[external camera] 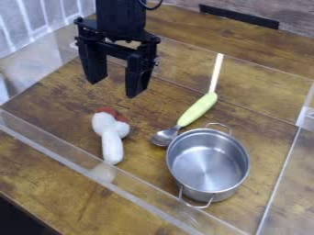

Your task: Move the green spoon to the left

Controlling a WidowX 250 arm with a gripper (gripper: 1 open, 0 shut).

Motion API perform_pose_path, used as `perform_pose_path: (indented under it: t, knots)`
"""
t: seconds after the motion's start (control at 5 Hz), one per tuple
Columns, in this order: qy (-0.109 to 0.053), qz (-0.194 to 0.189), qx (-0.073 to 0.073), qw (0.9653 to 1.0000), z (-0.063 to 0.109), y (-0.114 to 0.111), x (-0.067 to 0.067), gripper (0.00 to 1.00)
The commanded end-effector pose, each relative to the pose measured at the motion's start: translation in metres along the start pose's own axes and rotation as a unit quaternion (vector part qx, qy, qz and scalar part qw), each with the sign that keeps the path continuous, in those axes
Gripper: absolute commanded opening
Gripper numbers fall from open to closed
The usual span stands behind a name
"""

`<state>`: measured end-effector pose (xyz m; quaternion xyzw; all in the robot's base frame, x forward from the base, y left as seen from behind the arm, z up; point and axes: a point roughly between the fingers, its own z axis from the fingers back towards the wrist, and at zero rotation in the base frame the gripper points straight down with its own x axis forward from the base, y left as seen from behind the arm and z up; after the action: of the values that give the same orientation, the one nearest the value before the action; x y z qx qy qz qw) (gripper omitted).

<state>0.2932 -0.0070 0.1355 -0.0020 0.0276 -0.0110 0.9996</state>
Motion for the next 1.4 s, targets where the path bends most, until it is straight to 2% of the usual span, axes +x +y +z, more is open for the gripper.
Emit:
perform_pose_path:
  t: [0.0,0.2,0.4,0.8,1.0,1.2]
  knots:
    - [0.016,0.001,-0.002,0.9999,-0.012,-0.001,-0.001,1.0]
    - [0.027,-0.004,-0.005,0.9996,-0.021,-0.003,0.001,1.0]
    - [0.023,-0.037,-0.005,0.999,-0.024,-0.015,0.019,1.0]
    - [-0.004,-0.116,0.007,0.9932,-0.026,-0.059,0.068,1.0]
    - [-0.011,-0.127,0.011,0.9918,-0.029,-0.067,0.083,1.0]
    - [-0.014,-0.135,0.015,0.9907,-0.036,-0.067,0.097,1.0]
